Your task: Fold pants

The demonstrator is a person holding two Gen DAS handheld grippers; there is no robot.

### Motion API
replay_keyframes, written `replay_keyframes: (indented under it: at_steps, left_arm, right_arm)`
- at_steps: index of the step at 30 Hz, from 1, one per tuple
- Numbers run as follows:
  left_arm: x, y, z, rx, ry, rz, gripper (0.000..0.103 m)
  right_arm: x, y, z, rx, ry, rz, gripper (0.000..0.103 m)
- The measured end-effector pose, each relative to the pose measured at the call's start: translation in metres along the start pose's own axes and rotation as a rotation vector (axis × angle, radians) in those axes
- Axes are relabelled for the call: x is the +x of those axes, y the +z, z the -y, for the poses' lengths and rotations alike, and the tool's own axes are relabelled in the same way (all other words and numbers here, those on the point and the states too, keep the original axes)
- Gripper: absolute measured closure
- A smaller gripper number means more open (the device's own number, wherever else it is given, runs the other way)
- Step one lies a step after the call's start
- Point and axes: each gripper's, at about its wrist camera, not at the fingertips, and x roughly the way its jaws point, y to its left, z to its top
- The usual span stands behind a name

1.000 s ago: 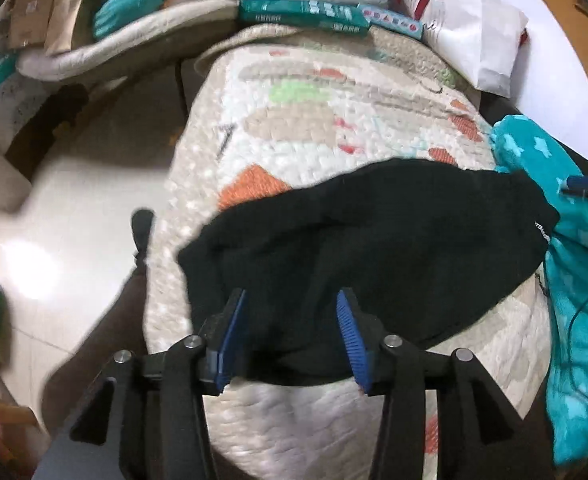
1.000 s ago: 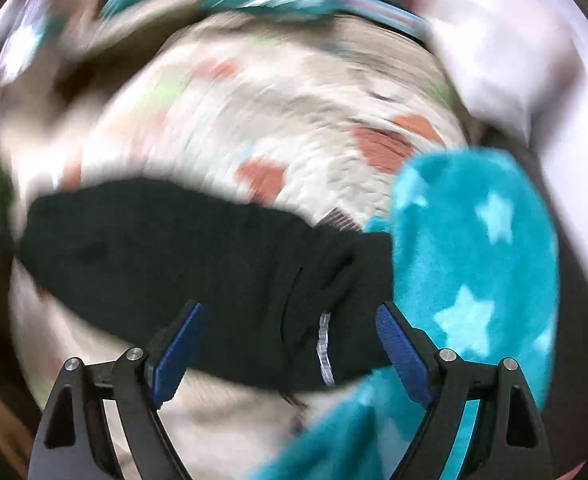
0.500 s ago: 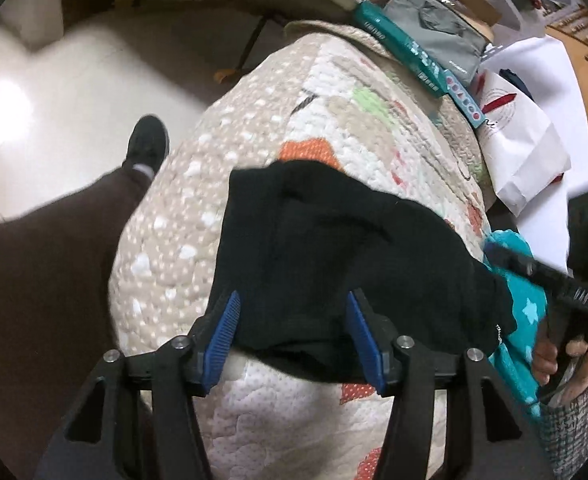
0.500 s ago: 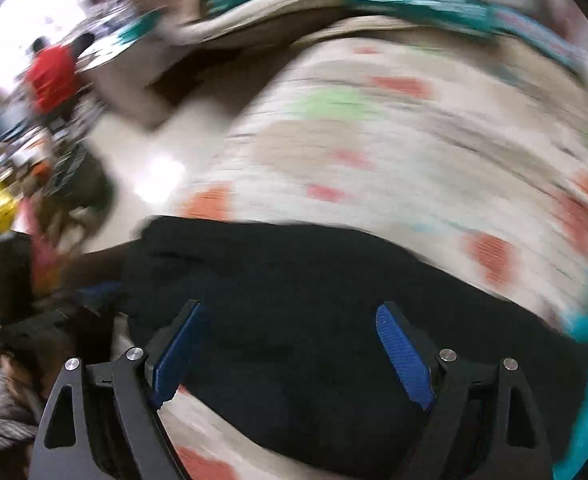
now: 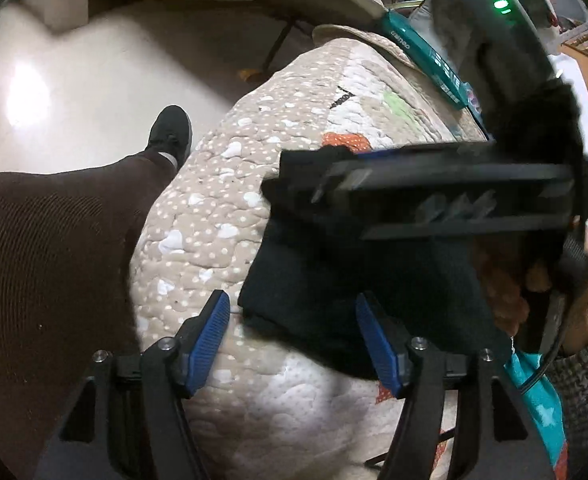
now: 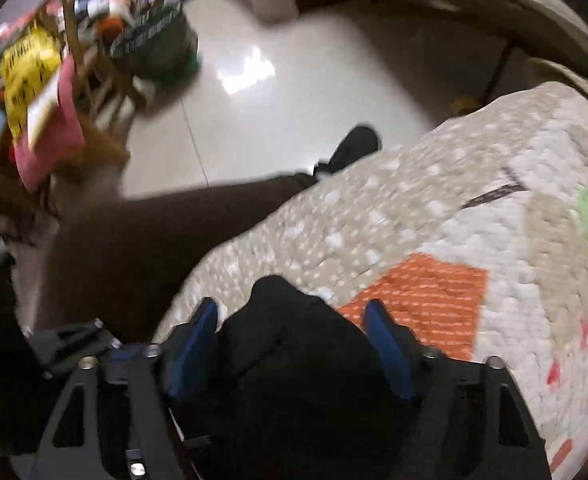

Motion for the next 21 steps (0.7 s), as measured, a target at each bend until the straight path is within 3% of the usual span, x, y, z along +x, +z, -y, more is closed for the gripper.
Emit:
replay_keyframes:
  at_steps: [1,3,5,8,9,10,15,16,18,21]
  left_arm:
    - [0.001,-0.001,0.003,0.011,0.008,0.003,0.038]
    - [0.006,-0.003,0.008,0.038,0.022,-0.002,0.037]
    - [0.013,-0.003,0.013,0.042,0.024,-0.016,0.030]
    - [0.020,-0.003,0.022,0.074,0.065,-0.032,0.031]
    - [0.020,-0.003,0.026,0.103,0.080,-0.034,0.036]
    - [0.019,-0.003,0.028,0.121,0.091,-0.030,0.053]
    - [0.014,0.006,0.023,0.101,0.049,-0.061,0.074]
    - [0.013,0.010,0.020,0.080,-0.006,-0.075,0.086]
    - [0.011,0.021,0.020,0.051,-0.036,-0.082,0.086]
    - [0.010,0.036,0.022,0.064,-0.024,-0.038,0.086]
  right_arm:
    - [0.001,-0.003,-0.006,-0.028,-0.057,0.005,0.060]
    - [-0.002,-0.009,-0.001,0.009,-0.024,0.005,0.073]
    - [-0.009,-0.013,0.003,0.056,0.002,0.024,0.078]
    - [-0.020,-0.018,0.004,0.091,0.009,0.056,0.079]
    - [-0.026,-0.019,0.004,0.096,0.009,0.068,0.079]
    - [-0.030,-0.021,0.003,0.098,0.008,0.080,0.079]
    - [-0.042,-0.014,-0.004,0.112,-0.006,0.124,0.080]
    - [-0.046,-0.012,-0.002,0.117,-0.007,0.135,0.080]
    - [-0.051,-0.004,0.003,0.139,-0.013,0.163,0.080]
    - [-0.062,0.008,0.013,0.172,-0.004,0.195,0.080]
